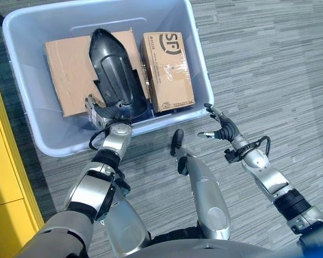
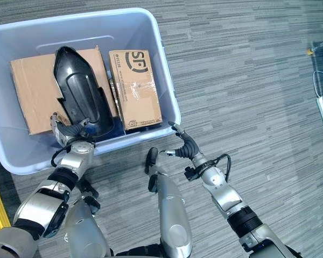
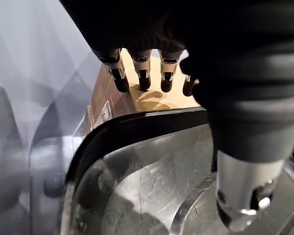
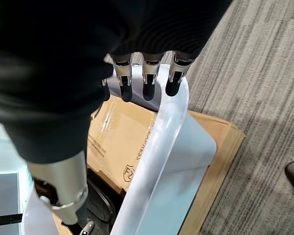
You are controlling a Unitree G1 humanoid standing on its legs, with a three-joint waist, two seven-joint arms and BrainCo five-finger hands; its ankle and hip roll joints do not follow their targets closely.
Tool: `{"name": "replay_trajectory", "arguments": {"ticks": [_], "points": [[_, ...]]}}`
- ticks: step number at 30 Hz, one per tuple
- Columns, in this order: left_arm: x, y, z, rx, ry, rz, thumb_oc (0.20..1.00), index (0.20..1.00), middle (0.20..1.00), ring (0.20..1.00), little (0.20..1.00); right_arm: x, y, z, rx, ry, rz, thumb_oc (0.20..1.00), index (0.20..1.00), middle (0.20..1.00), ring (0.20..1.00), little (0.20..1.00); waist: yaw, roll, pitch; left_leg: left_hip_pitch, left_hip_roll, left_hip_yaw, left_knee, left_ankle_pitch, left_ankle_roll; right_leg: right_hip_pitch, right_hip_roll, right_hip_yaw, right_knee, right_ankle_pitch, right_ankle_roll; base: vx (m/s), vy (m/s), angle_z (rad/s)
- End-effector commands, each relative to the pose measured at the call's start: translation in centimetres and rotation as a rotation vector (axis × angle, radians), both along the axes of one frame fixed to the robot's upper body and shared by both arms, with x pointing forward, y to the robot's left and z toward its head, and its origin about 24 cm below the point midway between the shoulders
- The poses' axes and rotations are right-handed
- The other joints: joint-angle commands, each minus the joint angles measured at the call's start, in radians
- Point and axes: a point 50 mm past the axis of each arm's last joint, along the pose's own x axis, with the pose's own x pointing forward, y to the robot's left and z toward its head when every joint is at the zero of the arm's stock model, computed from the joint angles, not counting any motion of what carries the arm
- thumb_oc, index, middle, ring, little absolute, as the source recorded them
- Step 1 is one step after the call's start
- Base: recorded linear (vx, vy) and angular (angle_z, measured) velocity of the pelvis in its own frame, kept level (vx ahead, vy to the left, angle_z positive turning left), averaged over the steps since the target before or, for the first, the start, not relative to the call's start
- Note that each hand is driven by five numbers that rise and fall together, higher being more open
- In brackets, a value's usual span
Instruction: Move parts from the plastic box to the shelf.
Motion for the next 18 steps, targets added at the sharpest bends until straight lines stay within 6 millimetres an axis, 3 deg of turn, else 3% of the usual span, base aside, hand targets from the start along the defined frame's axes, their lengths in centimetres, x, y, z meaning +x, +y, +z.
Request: {"name": "replay_trajectory", "arguments": {"ticks": [1, 4, 9, 11, 18], "points": [[0.0, -1.3, -1.9, 0.089, 0.124, -0.176, 1.000, 1.000, 1.000, 1.000, 1.000, 0.3, 0.1, 2.8, 0.052, -0.104, 0.026, 1.000, 1.000, 1.000, 1.000, 1.000, -0.016, -0.040, -0.006, -0.113, 0.069, 0.023, 0.139, 0.006, -0.059, 0.027, -0.091, -0.049, 0.030, -0.093, 0.125, 0.01, -0.009, -0.09], [0.7, -2.6, 0.2, 0.167, 0.012, -0.217, 1.000, 1.000, 1.000, 1.000, 1.000, 0.3, 0.0, 2.9, 0.047, -0.106, 0.030, 1.000, 1.000, 1.000, 1.000, 1.000, -0.023, -0.042, -0.006, -0.125, 0.069, 0.032, 0.145, 0.008, -0.060, 0.010, -0.085, -0.046, 0.033, -0.089, 0.123, 0.03, -0.024, -0.05], [1.3, -3.2, 2.4, 0.210, -0.095, -0.202, 1.000, 1.000, 1.000, 1.000, 1.000, 0.3, 0.2, 2.9, 0.051, -0.101, 0.039, 1.000, 1.000, 1.000, 1.000, 1.000, -0.027, -0.049, -0.006, -0.132, 0.076, 0.034, 0.153, 0.005, -0.061, 0.001, -0.081, -0.043, 0.041, -0.091, 0.122, 0.02, -0.037, -0.02], [1.5, -4.1, 4.4, 0.205, -0.217, -0.229, 1.000, 1.000, 1.000, 1.000, 1.000, 0.1, 0.4, 2.7, 0.058, -0.090, 0.048, 1.000, 1.000, 1.000, 1.000, 1.000, -0.025, -0.048, -0.006, -0.135, 0.073, 0.034, 0.158, 0.001, -0.058, -0.001, -0.079, -0.043, 0.045, -0.093, 0.123, 0.03, -0.047, -0.01], [1.1, -6.5, 4.5, 0.149, -0.275, -0.304, 1.000, 1.000, 1.000, 1.000, 1.000, -0.1, 0.7, 2.6, 0.062, -0.089, 0.057, 1.000, 1.000, 1.000, 1.000, 1.000, -0.017, -0.040, -0.006, -0.138, 0.072, 0.031, 0.156, 0.007, -0.056, -0.003, -0.081, -0.045, 0.050, -0.095, 0.125, 0.00, 0.000, 0.00]]}}
